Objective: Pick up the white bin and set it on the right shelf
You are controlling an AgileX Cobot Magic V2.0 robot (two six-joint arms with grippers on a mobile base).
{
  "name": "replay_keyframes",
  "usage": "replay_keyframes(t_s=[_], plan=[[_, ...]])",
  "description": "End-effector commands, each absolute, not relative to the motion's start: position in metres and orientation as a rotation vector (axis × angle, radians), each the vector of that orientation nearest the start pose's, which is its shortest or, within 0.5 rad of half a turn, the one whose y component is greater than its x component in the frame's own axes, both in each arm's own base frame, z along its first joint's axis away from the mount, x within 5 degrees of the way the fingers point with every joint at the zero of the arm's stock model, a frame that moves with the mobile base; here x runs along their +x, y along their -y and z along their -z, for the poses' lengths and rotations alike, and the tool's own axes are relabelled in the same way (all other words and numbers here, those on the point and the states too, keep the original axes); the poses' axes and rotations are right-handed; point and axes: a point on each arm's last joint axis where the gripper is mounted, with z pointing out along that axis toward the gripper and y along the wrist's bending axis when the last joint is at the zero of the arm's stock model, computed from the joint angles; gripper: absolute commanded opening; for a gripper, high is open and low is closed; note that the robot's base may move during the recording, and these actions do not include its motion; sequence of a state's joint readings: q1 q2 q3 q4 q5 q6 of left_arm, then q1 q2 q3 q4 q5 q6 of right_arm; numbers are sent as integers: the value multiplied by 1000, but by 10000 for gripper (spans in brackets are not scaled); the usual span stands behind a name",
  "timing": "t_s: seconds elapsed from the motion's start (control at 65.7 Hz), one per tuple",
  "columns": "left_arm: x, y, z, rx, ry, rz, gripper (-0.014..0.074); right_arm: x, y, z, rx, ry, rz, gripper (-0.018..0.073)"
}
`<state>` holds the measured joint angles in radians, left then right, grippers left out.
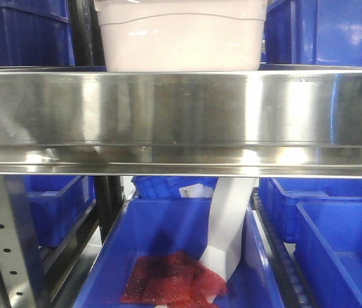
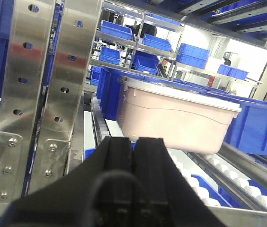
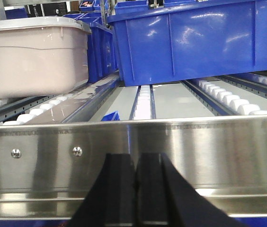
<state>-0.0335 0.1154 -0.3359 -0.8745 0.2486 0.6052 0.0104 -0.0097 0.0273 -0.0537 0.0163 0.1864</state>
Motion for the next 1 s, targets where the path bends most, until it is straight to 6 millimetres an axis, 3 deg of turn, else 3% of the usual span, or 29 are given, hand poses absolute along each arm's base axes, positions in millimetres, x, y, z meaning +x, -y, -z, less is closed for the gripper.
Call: replay_keyframes(t_s=[0.0,0.716,0.929,0.99], plan=[[44,16,-314,-35,-1388,371,-118,54,-1,-211,82,-1419,-110,65],[44,16,-314,-35,-1388,371,-118,54,-1,-211,82,-1419,-110,65],[50,11,-300,-64,-1404,312,-118,54,-1,-211,82,-1419,-110,65],[54,9,-287,-156,-1433,374,-118,54,-1,-211,82,-1419,-110,65]])
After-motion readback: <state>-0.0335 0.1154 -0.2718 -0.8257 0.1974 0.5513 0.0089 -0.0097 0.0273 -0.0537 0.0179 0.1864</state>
